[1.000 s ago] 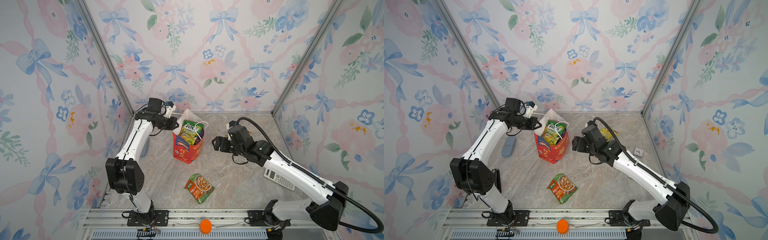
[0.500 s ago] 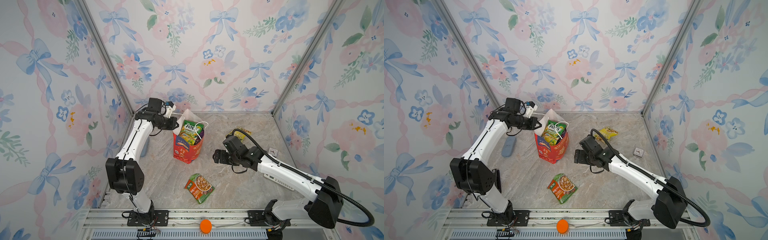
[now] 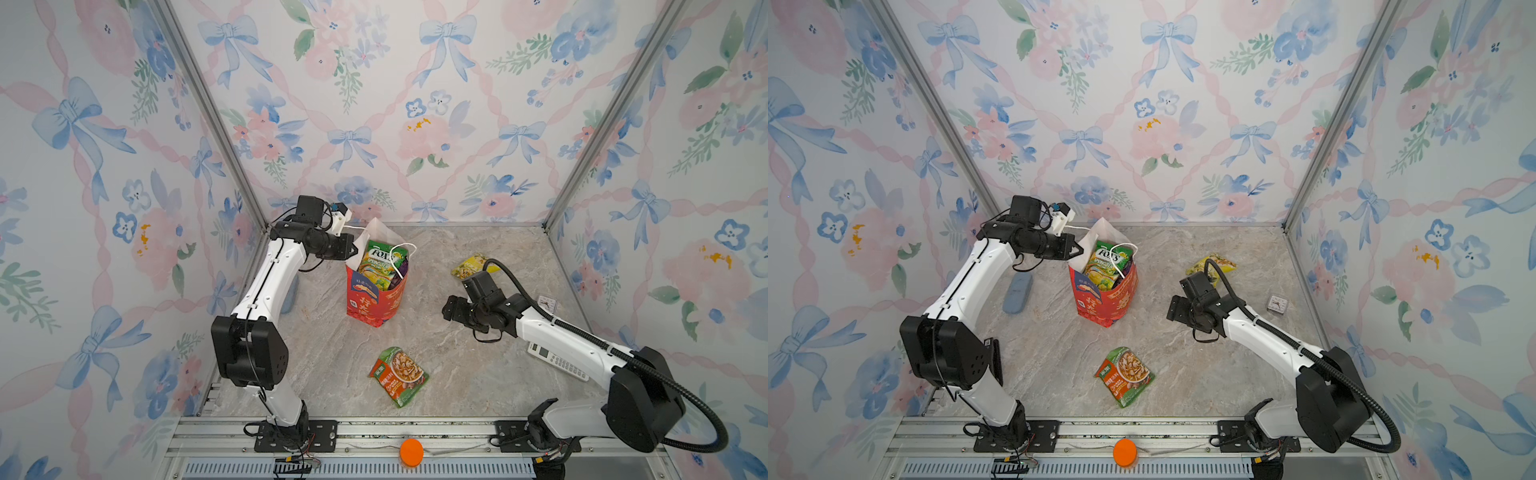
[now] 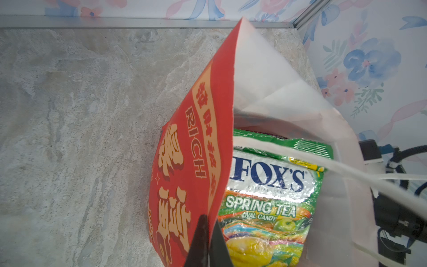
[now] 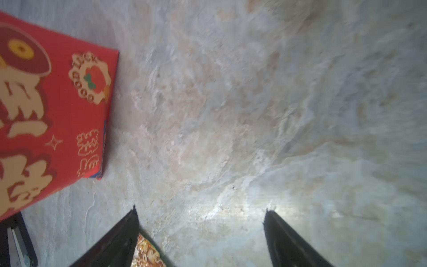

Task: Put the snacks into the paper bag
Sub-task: 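Move the right gripper over the yellow chips packet, then lower the right gripper and close it on the yellow packet's corner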

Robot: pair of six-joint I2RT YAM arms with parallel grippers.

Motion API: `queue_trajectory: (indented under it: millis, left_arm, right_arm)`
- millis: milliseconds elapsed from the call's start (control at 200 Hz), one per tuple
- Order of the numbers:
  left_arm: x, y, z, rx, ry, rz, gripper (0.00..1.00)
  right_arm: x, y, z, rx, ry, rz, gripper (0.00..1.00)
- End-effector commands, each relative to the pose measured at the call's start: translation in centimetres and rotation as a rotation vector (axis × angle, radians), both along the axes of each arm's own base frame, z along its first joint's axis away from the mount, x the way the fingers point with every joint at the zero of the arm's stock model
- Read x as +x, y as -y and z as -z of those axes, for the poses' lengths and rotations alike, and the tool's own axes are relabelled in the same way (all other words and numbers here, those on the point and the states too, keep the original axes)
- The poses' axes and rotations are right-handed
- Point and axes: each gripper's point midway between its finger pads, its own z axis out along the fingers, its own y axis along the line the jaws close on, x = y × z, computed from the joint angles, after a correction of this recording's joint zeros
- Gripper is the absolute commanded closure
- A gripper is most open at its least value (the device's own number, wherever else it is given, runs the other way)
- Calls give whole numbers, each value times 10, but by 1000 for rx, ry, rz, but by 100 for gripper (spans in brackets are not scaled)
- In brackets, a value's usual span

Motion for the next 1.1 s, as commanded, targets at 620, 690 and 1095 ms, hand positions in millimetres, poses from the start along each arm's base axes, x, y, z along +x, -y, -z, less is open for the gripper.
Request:
queue_trajectory:
  millis: [620,690,1095]
  left_arm:
    - [-5,3,24,7,-83,10,100]
    - [-5,3,25,7,-84,12,100]
    - [-5,3,25,8,-83,12,100]
  right_arm:
    - [157,109,17,109,66,245,31]
    - [165,111,21,108,58,248,31]
    - [189,123,46,59,15,245,50]
